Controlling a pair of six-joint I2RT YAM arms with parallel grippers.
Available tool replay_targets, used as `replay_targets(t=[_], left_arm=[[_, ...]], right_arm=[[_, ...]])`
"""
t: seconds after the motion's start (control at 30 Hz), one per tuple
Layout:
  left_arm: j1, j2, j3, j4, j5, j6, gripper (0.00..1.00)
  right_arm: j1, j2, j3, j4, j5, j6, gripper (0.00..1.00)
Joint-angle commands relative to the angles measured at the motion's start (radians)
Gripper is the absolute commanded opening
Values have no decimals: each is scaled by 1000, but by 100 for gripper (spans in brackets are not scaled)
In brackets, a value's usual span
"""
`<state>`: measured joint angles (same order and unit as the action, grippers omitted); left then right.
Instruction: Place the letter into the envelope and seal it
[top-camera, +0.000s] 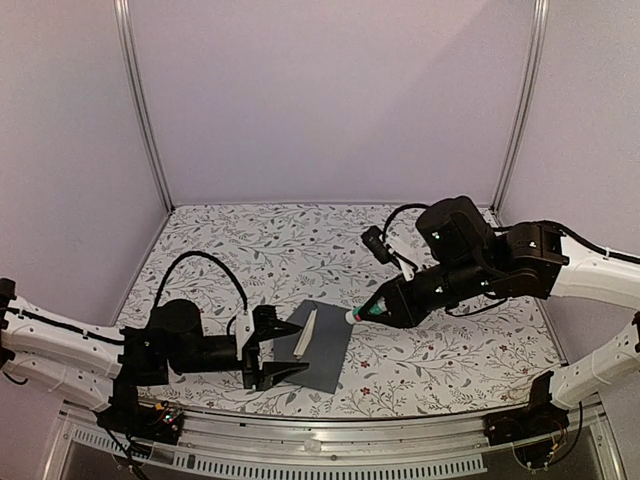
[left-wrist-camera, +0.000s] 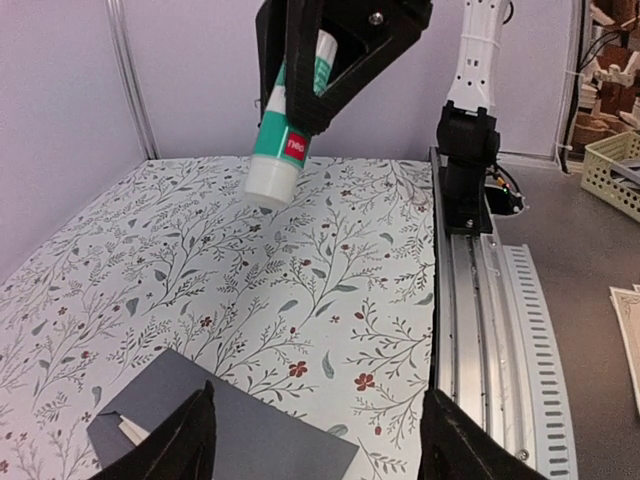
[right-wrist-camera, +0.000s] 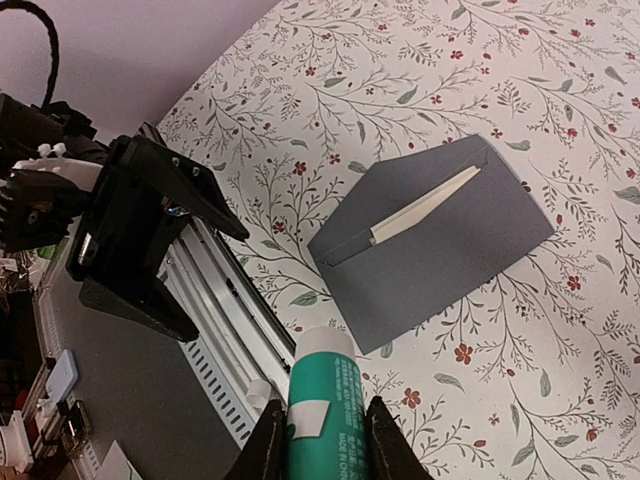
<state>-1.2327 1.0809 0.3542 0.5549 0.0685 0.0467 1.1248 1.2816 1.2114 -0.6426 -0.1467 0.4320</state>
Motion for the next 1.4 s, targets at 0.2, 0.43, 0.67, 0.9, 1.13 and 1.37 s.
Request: replay_targets(t=[0.2, 0.43, 0.67, 0.9, 1.13, 1.37], left_arm=[[20, 46, 22, -7, -36, -18, 77], [114, 33, 51, -72, -167, -151, 81], [316, -1, 114, -297, -116, -441, 77], [411, 140, 167, -395, -81, -535, 68], [529, 299, 168, -287, 74, -564, 56], [547, 381, 187, -229, 152, -558, 34]], right_arm=[[0, 42, -60, 75, 17, -16, 0], [0, 104, -50, 84, -71, -96, 0], [0, 154, -8, 48, -51, -146, 0], [0, 300, 139, -86, 40, -163, 0], [0, 485, 286, -204, 116, -180, 0], [0, 621, 370, -213, 141, -207, 0]])
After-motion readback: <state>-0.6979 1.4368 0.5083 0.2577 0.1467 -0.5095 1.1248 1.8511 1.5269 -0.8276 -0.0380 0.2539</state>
